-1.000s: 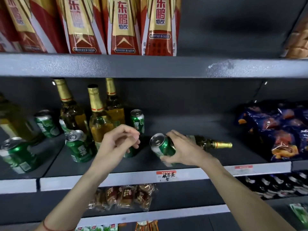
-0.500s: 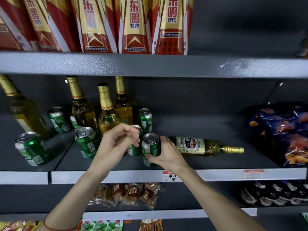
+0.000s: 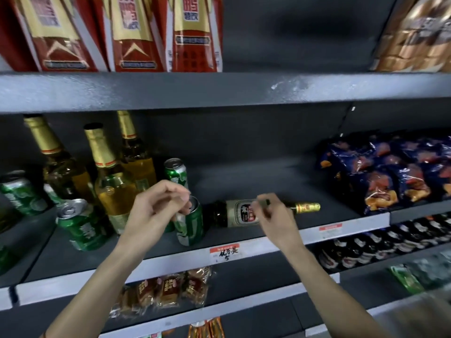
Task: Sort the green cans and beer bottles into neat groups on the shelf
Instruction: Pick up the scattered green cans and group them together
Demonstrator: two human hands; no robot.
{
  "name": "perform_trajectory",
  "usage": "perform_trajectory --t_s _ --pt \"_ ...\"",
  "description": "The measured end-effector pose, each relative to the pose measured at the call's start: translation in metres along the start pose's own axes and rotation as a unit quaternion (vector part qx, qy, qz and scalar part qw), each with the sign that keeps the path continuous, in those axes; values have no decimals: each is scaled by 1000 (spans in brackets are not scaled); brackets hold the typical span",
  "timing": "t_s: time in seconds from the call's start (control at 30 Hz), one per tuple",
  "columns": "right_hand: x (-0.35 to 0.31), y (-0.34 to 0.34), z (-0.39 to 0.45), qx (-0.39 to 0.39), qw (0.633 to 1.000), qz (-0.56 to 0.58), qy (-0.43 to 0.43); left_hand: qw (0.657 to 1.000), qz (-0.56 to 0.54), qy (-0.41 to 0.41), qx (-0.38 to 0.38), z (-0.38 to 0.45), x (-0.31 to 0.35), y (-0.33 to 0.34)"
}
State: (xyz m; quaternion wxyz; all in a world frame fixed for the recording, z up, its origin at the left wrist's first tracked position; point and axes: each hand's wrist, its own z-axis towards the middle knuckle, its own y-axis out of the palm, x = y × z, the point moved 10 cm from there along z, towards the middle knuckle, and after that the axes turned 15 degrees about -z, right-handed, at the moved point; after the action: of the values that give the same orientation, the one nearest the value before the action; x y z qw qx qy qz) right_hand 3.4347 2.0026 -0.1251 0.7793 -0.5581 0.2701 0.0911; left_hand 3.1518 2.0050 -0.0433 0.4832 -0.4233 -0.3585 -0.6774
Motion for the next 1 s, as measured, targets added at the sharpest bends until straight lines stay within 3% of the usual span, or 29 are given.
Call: perform_trajectory --t_s 0.13,0.47,0.8,1.0 --pt "68 -17 12 -34 993 -75 90 1000 -8 -7 -15 4 -3 14" --pt "98 12 31 -134 965 99 202 999 12 -18 -36 4 -8 23" --pt "107 28 34 -82 940 216 251 1000 8 -17 -21 -4 -4 11" --pt "81 -10 42 7 973 149 179 1000 3 -10 -14 -6 0 8"
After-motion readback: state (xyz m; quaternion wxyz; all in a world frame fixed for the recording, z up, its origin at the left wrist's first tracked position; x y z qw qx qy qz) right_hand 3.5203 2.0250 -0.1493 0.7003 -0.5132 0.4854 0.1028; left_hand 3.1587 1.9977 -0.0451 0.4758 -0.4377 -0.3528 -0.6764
